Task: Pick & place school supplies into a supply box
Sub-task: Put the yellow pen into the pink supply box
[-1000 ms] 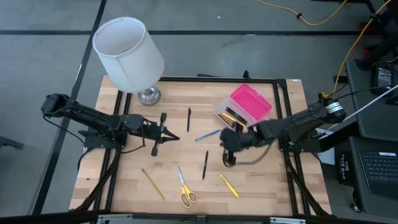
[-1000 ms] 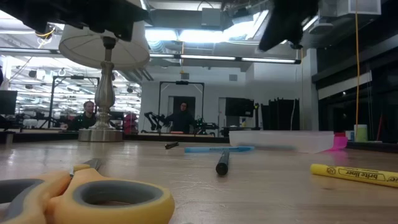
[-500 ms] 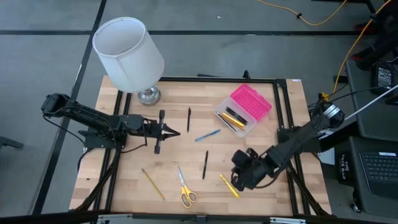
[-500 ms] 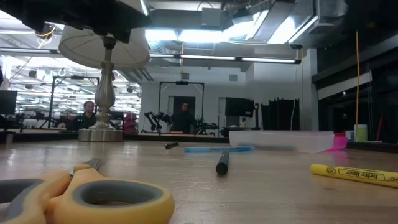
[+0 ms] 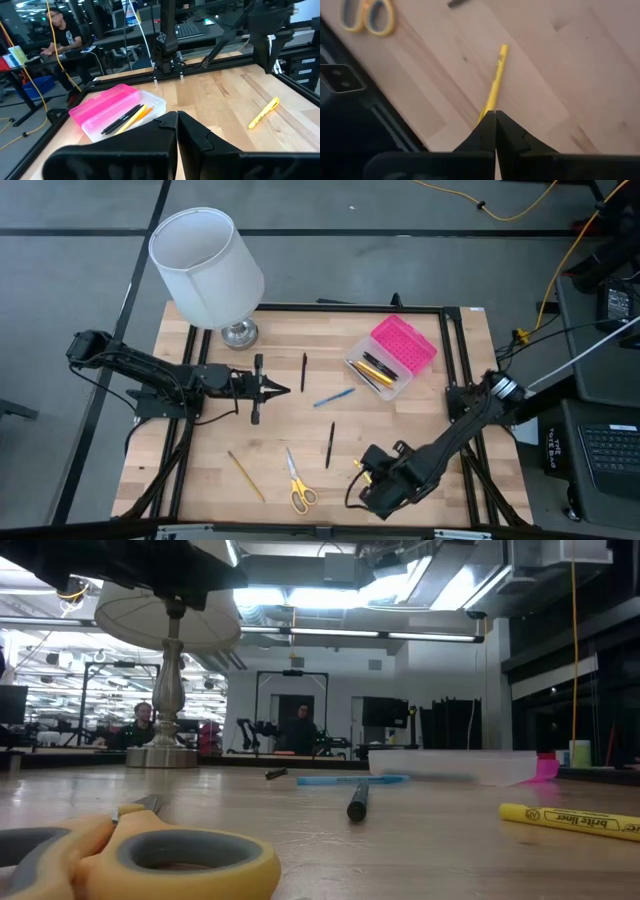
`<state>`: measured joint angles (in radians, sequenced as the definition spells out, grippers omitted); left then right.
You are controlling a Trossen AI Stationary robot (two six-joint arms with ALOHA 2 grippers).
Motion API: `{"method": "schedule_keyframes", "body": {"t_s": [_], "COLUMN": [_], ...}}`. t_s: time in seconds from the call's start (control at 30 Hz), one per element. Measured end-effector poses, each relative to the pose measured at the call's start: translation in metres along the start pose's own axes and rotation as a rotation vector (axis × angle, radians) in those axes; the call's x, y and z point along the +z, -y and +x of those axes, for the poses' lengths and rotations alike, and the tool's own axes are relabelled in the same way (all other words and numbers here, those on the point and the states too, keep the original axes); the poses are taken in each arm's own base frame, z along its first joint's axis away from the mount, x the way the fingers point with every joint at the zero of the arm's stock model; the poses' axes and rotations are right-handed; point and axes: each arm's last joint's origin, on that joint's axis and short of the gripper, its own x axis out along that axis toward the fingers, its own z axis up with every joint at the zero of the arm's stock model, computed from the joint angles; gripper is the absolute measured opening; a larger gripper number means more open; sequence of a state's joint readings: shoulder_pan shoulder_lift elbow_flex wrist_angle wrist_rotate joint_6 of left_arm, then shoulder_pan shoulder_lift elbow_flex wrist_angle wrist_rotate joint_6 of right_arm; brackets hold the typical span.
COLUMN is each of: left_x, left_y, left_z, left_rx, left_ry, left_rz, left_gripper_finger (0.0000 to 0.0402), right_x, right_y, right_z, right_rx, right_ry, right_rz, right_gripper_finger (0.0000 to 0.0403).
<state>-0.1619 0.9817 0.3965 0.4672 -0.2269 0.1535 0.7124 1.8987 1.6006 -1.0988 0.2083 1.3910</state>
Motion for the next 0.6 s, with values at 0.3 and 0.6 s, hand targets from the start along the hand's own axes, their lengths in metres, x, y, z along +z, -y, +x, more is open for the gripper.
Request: {"method": "schedule_keyframes", "body": {"t_s": [0.3, 0.6], "left_x": [0.0, 0.0], "left_y": [0.0, 0.0], "left_z": [0.0, 0.0], "left_rx": [0.0, 0.0], "left_ry": [0.0, -0.001], "left_rz": [0.0, -0.001], "left_gripper_finger": [0.0001, 0.0005], "right_x": [0.001, 0.0], "right_y": [-0.021, -0.021], "right_z": [0.009, 0.013], "right_rx": [-0.108, -0.11], "right_ry": [-0.072, -0.068], "right_rz": [-0.004, -0.005], "right_gripper_finger": [0.0002, 0.004]}}
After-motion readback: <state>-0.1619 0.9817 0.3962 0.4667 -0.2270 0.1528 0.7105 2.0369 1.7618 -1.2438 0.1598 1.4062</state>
